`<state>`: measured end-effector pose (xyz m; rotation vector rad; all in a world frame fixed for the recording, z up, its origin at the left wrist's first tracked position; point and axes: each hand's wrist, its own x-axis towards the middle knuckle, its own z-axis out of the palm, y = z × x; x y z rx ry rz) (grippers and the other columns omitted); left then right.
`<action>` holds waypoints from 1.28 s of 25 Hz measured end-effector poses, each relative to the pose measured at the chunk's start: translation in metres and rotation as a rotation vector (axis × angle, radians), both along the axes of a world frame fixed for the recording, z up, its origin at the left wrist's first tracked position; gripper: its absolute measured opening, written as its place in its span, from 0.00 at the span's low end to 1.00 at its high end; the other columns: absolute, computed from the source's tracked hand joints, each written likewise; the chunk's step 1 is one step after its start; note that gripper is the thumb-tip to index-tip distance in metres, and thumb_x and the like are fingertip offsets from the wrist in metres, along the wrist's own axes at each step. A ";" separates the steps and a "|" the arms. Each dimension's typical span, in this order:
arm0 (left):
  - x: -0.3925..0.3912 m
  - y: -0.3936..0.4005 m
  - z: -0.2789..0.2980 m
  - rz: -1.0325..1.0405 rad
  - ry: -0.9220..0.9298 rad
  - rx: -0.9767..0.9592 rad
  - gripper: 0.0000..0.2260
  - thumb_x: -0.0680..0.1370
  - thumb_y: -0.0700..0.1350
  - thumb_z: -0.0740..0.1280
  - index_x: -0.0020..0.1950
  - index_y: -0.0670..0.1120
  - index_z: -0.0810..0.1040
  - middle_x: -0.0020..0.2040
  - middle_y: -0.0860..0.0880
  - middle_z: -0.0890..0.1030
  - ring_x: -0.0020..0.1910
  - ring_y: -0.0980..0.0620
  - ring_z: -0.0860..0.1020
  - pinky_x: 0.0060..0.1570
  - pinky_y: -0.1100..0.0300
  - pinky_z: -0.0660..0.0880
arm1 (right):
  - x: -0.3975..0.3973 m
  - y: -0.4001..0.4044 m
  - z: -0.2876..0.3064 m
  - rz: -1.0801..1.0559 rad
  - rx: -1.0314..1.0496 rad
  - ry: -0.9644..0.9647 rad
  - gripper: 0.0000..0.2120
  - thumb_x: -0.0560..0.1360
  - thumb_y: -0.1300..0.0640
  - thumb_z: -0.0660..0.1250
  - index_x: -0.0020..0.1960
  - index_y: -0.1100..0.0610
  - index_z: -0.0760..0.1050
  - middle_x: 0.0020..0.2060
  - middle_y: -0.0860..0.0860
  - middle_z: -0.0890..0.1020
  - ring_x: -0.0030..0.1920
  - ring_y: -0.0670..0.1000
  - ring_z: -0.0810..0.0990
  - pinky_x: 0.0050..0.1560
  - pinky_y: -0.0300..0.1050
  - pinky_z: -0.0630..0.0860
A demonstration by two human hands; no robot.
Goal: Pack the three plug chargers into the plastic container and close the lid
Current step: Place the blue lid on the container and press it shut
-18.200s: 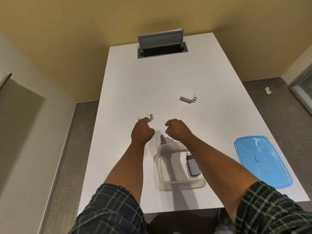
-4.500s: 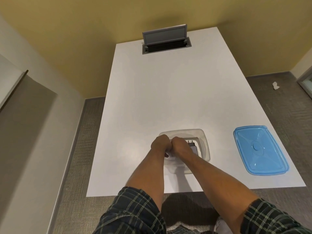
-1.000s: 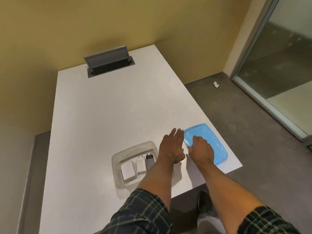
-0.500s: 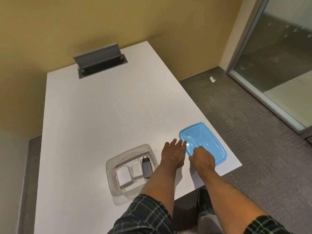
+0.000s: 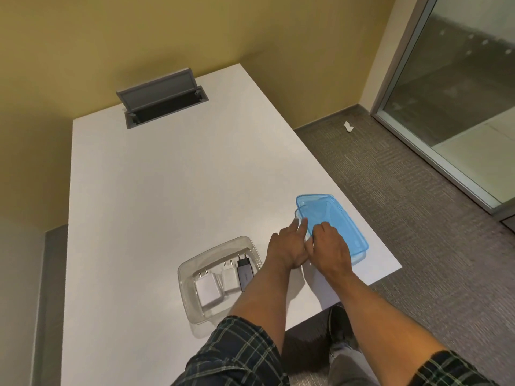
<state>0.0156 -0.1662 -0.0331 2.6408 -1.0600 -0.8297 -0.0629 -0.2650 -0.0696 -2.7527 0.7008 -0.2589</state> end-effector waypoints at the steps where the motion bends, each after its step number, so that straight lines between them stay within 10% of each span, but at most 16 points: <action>1: 0.003 0.002 0.006 0.051 0.012 -0.083 0.31 0.83 0.53 0.57 0.84 0.50 0.49 0.84 0.46 0.54 0.77 0.39 0.66 0.72 0.44 0.66 | 0.005 0.001 0.008 -0.007 -0.037 -0.080 0.06 0.76 0.60 0.69 0.45 0.64 0.78 0.39 0.60 0.79 0.38 0.60 0.80 0.37 0.56 0.77; 5: 0.023 0.015 0.026 0.322 0.079 -0.404 0.34 0.83 0.54 0.59 0.84 0.46 0.48 0.83 0.46 0.57 0.79 0.41 0.64 0.76 0.45 0.64 | 0.031 0.005 0.045 -0.055 0.042 -0.327 0.04 0.78 0.60 0.66 0.47 0.61 0.75 0.38 0.56 0.79 0.37 0.57 0.77 0.37 0.51 0.75; 12: 0.070 0.061 0.039 0.838 0.331 -0.451 0.29 0.81 0.61 0.61 0.74 0.42 0.69 0.70 0.41 0.76 0.65 0.41 0.77 0.61 0.53 0.75 | 0.074 0.034 0.084 -0.135 0.986 -0.577 0.08 0.84 0.51 0.57 0.51 0.54 0.68 0.44 0.52 0.86 0.42 0.49 0.86 0.38 0.39 0.80; 17: 0.088 0.123 0.039 1.163 0.467 -0.716 0.16 0.80 0.41 0.63 0.69 0.46 0.75 0.53 0.42 0.82 0.45 0.43 0.82 0.56 0.46 0.83 | 0.079 0.060 0.076 -0.136 1.375 -0.507 0.07 0.84 0.56 0.60 0.50 0.59 0.72 0.42 0.61 0.87 0.43 0.62 0.87 0.43 0.55 0.85; 21: 0.094 0.185 0.045 1.204 0.529 -0.734 0.19 0.79 0.36 0.61 0.61 0.55 0.83 0.34 0.46 0.76 0.26 0.52 0.71 0.29 0.62 0.73 | 0.073 0.074 0.065 -0.086 1.353 -0.313 0.16 0.79 0.47 0.69 0.43 0.59 0.80 0.37 0.57 0.86 0.35 0.59 0.84 0.35 0.49 0.82; 26: 0.095 0.237 0.052 0.961 0.461 -0.479 0.18 0.80 0.37 0.62 0.59 0.55 0.86 0.31 0.50 0.74 0.27 0.53 0.66 0.28 0.64 0.63 | 0.073 0.088 0.060 -0.073 1.419 -0.176 0.18 0.73 0.41 0.73 0.46 0.57 0.83 0.34 0.55 0.85 0.26 0.50 0.78 0.25 0.40 0.73; 32: 0.084 0.246 0.041 0.815 0.295 -0.340 0.11 0.78 0.40 0.71 0.58 0.43 0.87 0.45 0.44 0.87 0.34 0.60 0.80 0.35 0.68 0.72 | 0.063 0.098 0.047 0.121 0.954 0.108 0.20 0.69 0.40 0.76 0.38 0.57 0.78 0.30 0.50 0.83 0.27 0.49 0.82 0.27 0.39 0.74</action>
